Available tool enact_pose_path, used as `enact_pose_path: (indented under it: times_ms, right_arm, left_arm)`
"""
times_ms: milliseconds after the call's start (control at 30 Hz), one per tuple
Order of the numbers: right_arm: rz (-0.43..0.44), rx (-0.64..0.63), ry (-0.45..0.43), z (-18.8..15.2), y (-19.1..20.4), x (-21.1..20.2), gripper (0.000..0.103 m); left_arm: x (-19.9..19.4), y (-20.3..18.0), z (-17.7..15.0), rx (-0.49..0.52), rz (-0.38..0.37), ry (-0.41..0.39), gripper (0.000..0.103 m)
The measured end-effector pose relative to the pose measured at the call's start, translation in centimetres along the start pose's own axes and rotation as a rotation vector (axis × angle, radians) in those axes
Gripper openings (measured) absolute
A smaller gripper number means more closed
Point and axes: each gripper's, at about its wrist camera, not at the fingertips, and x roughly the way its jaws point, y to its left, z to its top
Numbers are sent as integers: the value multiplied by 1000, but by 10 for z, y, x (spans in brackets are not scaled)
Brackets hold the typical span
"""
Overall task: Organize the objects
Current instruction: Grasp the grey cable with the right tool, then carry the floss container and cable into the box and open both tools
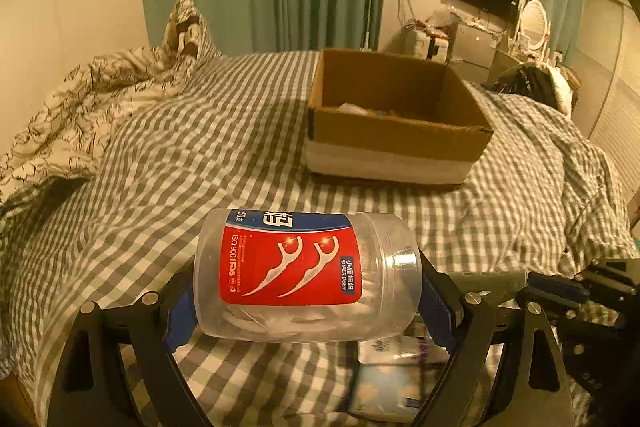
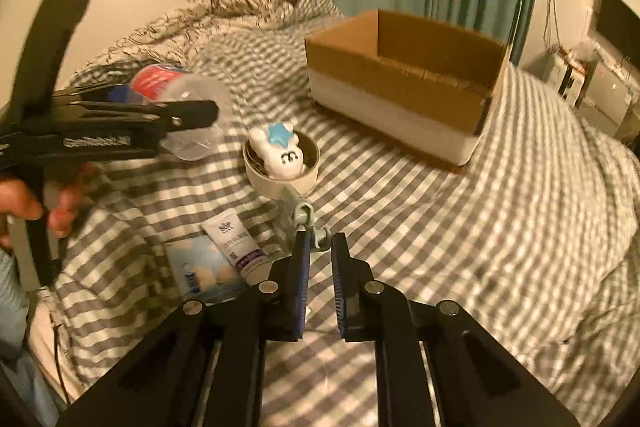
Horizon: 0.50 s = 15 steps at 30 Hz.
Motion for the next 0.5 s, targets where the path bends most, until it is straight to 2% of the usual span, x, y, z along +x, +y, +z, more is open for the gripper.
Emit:
enact_pose_path:
  times_ms: [233,500]
  right_arm:
    - [-101,-8,-74,12,-12,-51,9]
    - [-169,-24,-103,34,-34,-68,8]
  left_arm:
    - [-21,-6,12,5,-17,-46,92]
    - [-23,-12,21,11,-60,-41,92]
